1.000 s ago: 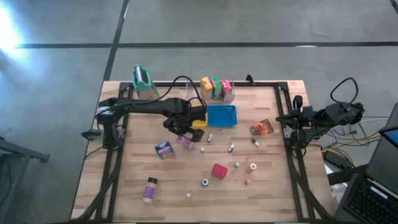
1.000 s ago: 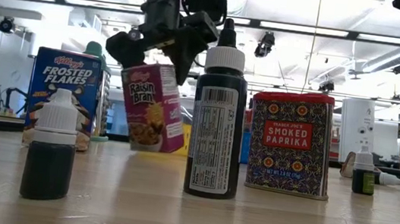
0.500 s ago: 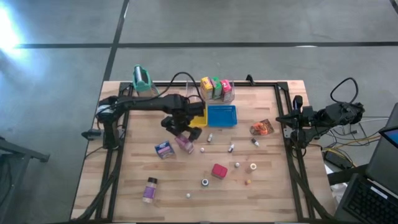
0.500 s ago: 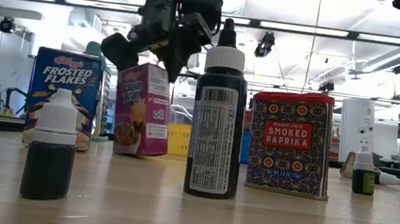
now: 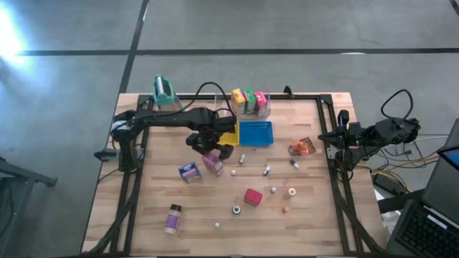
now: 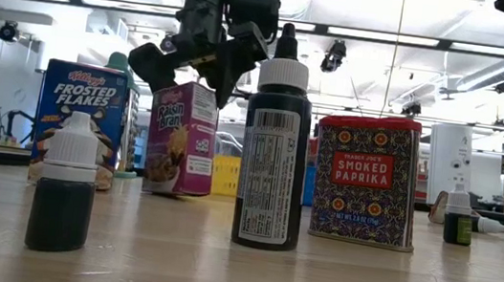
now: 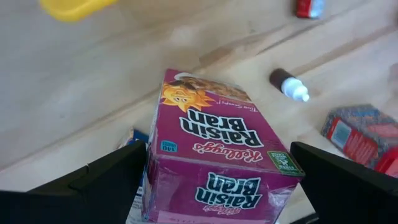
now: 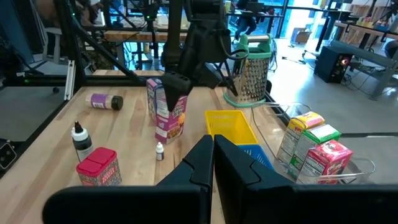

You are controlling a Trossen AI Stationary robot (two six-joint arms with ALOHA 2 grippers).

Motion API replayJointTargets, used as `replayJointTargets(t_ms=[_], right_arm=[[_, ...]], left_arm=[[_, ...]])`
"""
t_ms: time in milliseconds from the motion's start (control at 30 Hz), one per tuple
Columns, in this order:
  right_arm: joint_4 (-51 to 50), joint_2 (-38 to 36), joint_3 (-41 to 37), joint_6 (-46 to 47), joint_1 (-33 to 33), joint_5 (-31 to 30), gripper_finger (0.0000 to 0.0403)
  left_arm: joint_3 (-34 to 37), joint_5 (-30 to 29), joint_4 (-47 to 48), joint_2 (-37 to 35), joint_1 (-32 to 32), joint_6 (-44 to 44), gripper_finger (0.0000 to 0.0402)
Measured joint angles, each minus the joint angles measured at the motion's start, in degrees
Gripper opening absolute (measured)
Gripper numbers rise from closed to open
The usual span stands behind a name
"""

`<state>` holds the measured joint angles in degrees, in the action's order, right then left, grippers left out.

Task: Pick & Place Kitchen Items
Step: Adjust the cereal boxes on the table

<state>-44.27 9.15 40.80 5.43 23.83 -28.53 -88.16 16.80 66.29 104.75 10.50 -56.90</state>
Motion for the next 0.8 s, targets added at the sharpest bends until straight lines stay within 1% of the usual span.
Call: replayJointTargets(t_ms=[67,133,200,267,333,433,500,533,600,700,800], right_arm=[[0.0,0.0,0.0,0.0,0.0,0.01,0.0008],[-0.01,0.0,0.01,-0.02,0.01,0.0,0.0008],[0.0,0.0,-0.01,-0.02,0.0,0.01,0.0008],[-0.01,0.0,0.0,0.01,0.0,0.02,0.0008],[0.0,0.0,-0.01,0.0,0.0,0.0,0.0008],[0.0,0.0,0.0,0.02,0.02,0.02,0.0008],[0.0,-0.02,0.0,0.0,0.01,0.0,0.0008],[0.0,-0.02,0.0,0.0,0.0,0.0,0.0008],[0.0,-0.02,0.01,0.03,0.01,0.01,0.0008],[0.0,-0.02,0.01,0.01,0.01,0.0,0.0008],[0.0,-0.02,0.0,0.04,0.01,0.01,0.0008]], left_arm=[[0.21,-0.32,0.78,0.0,0.0,0.06,0.04],[0.15,-1.08,-1.14,0.0,-0.01,2.06,0.04],[0.22,-1.95,-1.14,0.0,-0.22,1.12,0.04],[0.26,-2.14,-1.83,0.0,-0.24,2.52,0.04],[-0.02,-3.75,-0.23,0.07,-0.26,-0.88,0.04],[0.03,-3.45,-0.96,0.04,-0.04,-2.53,0.04],[-0.13,-5.15,1.17,0.04,0.0,-5.1,0.04],[-0.07,-6.3,1.6,-0.04,0.34,-4.84,0.04],[-0.31,-6.47,-0.72,-0.09,0.67,-4.07,0.04],[-0.28,-6.71,-0.86,0.0,0.49,-6.27,0.04],[-0.02,-6.29,-3.17,0.13,0.45,-4.03,0.04]])
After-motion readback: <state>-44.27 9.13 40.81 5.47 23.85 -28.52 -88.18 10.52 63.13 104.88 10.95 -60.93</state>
